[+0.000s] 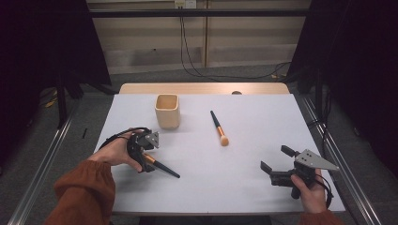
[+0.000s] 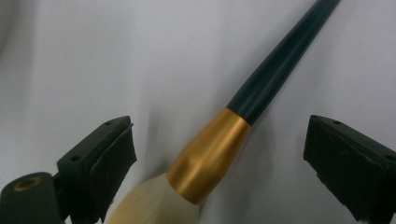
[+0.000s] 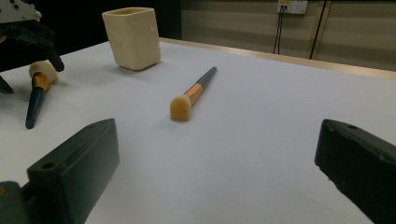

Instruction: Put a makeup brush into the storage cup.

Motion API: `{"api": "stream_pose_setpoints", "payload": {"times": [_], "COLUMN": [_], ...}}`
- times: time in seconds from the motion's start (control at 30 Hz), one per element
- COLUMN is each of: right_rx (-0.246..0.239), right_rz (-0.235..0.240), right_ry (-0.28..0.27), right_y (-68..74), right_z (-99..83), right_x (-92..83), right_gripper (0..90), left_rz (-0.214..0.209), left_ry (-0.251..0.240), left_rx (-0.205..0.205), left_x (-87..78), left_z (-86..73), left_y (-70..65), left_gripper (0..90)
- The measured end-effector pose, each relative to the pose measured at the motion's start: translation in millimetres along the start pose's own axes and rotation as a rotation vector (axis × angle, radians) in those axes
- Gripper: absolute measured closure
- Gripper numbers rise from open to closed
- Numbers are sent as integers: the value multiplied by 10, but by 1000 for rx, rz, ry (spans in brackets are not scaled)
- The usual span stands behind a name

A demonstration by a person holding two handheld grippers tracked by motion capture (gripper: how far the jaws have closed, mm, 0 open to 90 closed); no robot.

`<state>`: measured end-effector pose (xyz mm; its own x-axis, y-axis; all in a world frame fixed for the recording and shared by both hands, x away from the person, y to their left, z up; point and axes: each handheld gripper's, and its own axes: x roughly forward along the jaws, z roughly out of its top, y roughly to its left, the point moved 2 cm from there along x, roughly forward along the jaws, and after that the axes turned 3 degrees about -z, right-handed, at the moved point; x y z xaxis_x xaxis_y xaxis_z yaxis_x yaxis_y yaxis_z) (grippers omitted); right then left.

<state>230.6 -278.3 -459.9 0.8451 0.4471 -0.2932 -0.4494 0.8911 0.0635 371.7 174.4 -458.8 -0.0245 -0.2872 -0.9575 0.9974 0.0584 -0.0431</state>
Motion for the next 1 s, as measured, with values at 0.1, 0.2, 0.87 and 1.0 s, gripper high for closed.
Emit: {"api": "stream_pose_setpoints", "payload": {"times": [0.1,0.2,0.87,1.0], "right_rx": [0,-4,-7,-4], "right_rz": [2,3,9,7], "right_ry": [1,2,7,8], "right_y": [1,3,9,6], "right_z": [-2,-2,-14,-19], "right_x": [0,3,0,-4], "right_gripper": [0,0,0,0], "left_rz": [-10,-20,-86,-87], "left_ry": [17,44,104,125], "left_rx": [38,60,26,29], "left_x": [21,54,74,78], "left_z": [2,1,-2,24], "left_y": [16,31,180,159], "left_gripper": [165,208,486,526]}}
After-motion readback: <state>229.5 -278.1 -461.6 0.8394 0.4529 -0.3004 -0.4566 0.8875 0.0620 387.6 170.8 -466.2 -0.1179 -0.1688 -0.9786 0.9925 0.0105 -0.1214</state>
